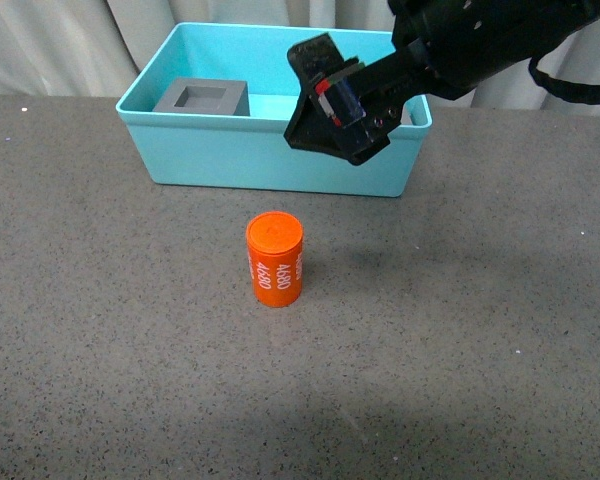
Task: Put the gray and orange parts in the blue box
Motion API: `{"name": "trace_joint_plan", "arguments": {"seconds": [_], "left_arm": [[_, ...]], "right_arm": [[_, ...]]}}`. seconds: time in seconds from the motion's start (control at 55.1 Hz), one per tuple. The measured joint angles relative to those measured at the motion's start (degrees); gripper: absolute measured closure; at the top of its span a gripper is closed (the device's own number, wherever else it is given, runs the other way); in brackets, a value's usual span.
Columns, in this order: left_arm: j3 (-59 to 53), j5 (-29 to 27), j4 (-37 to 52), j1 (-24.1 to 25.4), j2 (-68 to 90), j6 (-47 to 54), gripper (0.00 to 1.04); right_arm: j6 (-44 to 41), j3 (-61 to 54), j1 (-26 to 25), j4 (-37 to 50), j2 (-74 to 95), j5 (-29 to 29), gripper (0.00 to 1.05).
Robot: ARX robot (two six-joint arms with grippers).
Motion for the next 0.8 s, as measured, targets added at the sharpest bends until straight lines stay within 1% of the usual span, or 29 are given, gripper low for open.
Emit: {"name": "trace_joint_plan", "arguments": {"seconds": [0.109, 0.236, 0.418, 0.509, 0.618, 0.708, 0.763, 0.799], "left_arm": [[0.0, 0.0, 0.0, 0.0, 0.0, 0.0, 0.07], [0.0, 0.0, 0.0, 0.0, 0.0, 0.0, 0.07], [0.0, 0.0, 0.0, 0.0, 0.0, 0.0, 0.07], [0.0, 0.0, 0.0, 0.0, 0.0, 0.0, 0.07], [0.0, 0.0, 0.0, 0.0, 0.0, 0.0, 0.07], [0.0, 0.0, 0.0, 0.0, 0.0, 0.0, 0.07], [0.0, 0.0, 0.0, 0.0, 0.0, 0.0, 0.07], [0.0, 0.0, 0.0, 0.0, 0.0, 0.0, 0.07]], "right_arm": [[-3.2, 3.9, 0.7, -5.5, 4.1, -2.7, 0.10], [-6.1, 5.9, 2.3, -8.2, 7.5, -4.3, 0.10], [-9.6, 7.9, 5.0, -8.4, 11.5, -2.3, 0.10], [-10.3, 9.5, 6.1, -8.9, 14.1, 0.0, 0.10], [-10.4, 10.4, 6.5, -9.4, 16.0, 1.0, 0.10], [-10.4, 11.2, 6.8, -9.9, 17.3, 3.0, 0.10], [-10.6, 11.6, 6.9, -10.3, 17.8, 3.5, 0.15], [-10.5, 11.8, 6.9, -10.7, 18.1, 3.5, 0.20]]}}
